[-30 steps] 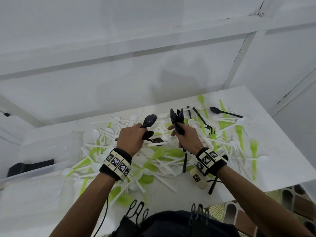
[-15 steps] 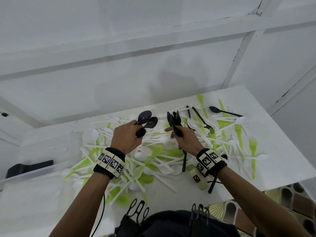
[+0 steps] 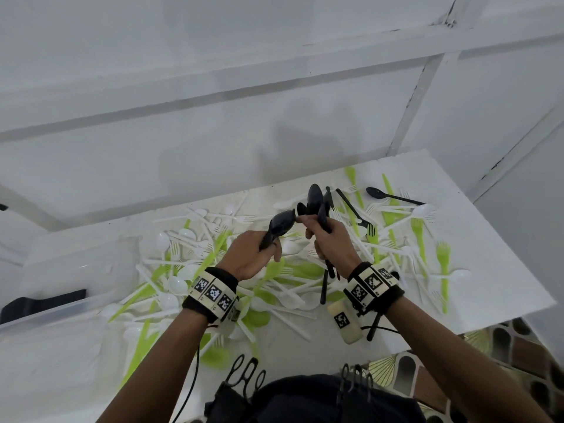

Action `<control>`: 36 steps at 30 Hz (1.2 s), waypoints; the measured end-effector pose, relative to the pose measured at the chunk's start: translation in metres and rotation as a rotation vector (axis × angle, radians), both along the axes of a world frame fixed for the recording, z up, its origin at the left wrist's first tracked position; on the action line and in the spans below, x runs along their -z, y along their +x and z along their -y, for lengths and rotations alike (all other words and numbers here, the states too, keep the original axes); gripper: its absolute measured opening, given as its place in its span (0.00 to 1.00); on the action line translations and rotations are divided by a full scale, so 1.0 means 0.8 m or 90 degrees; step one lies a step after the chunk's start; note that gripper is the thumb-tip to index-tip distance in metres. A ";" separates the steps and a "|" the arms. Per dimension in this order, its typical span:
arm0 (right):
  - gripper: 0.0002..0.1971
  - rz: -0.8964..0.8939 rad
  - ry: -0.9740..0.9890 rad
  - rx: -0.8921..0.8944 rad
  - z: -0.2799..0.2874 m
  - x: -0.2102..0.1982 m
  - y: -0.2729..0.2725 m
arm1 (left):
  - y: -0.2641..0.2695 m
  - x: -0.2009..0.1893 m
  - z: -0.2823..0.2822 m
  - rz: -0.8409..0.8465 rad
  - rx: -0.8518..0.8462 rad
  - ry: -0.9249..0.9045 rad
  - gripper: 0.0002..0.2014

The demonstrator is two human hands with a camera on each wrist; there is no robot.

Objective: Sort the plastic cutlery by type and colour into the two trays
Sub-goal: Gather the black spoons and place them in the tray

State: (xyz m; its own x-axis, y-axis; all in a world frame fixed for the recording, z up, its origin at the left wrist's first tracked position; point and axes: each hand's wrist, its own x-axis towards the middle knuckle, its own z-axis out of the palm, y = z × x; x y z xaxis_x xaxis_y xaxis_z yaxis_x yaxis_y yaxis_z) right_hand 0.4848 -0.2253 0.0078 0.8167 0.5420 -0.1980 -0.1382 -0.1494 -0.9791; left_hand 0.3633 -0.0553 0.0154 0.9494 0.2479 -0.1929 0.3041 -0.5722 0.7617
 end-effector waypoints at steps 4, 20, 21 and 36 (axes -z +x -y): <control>0.09 -0.017 -0.002 0.038 0.000 0.006 0.007 | 0.001 -0.022 0.014 0.053 -0.042 -0.371 0.09; 0.16 0.045 -0.040 0.044 -0.005 0.001 0.010 | 0.014 -0.017 0.024 0.047 -0.014 -0.443 0.03; 0.16 0.070 -0.053 0.049 -0.004 0.000 0.012 | 0.015 -0.017 0.024 0.042 -0.014 -0.411 0.04; 0.12 0.311 -0.148 -0.031 0.021 -0.014 0.042 | 0.035 -0.036 0.040 0.044 0.005 -0.321 0.13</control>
State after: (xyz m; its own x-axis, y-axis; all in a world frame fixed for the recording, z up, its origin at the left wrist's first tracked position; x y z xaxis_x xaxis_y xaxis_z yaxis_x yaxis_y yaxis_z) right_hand 0.5185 -0.2424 0.0190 0.8188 0.5686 0.0787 0.3366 -0.3645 -0.8683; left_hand 0.3911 -0.0871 0.0445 0.9656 0.1329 -0.2236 0.2406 -0.1295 0.9619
